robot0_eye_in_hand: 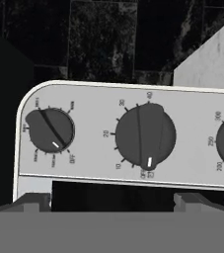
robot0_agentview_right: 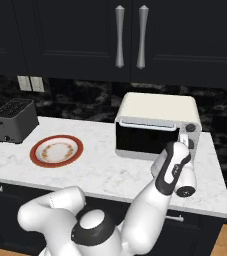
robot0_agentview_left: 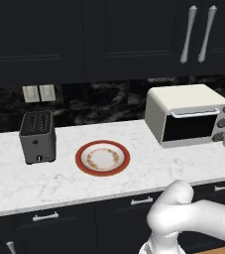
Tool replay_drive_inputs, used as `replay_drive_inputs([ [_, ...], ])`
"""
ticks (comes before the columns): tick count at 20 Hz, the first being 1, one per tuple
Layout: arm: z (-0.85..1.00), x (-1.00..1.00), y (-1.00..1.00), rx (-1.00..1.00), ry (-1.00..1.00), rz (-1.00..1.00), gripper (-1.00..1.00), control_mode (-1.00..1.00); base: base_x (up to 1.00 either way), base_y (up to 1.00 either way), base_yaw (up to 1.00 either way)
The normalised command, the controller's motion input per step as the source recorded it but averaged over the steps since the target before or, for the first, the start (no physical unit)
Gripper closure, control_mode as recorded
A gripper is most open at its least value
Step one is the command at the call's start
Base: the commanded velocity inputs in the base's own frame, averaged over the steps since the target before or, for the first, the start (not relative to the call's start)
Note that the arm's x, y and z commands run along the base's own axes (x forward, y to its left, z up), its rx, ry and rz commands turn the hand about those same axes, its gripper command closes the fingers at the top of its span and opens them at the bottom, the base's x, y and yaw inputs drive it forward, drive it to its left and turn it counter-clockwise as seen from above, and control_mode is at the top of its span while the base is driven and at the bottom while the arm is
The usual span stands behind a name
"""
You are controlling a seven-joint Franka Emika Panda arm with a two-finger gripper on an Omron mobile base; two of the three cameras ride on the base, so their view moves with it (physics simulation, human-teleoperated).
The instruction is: Pick up the kebab skewer and baguette bread, and place them inside the toaster oven. Close the toaster oven door and start by setting the timer.
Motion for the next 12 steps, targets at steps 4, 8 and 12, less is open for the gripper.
replay_drive_inputs([
  [4,-0.17,0.12,0.00,0.01,0.01,0.00,-1.00,-1.00,0.00,0.00,0.00],
  [8,-0.08,0.15,0.00,0.01,0.00,0.00,-1.00,-1.00,0.00,0.00,0.00],
  [12,-0.01,0.17,-0.03,0.01,0.00,0.00,-1.00,-1.00,0.00,0.00,0.00],
])
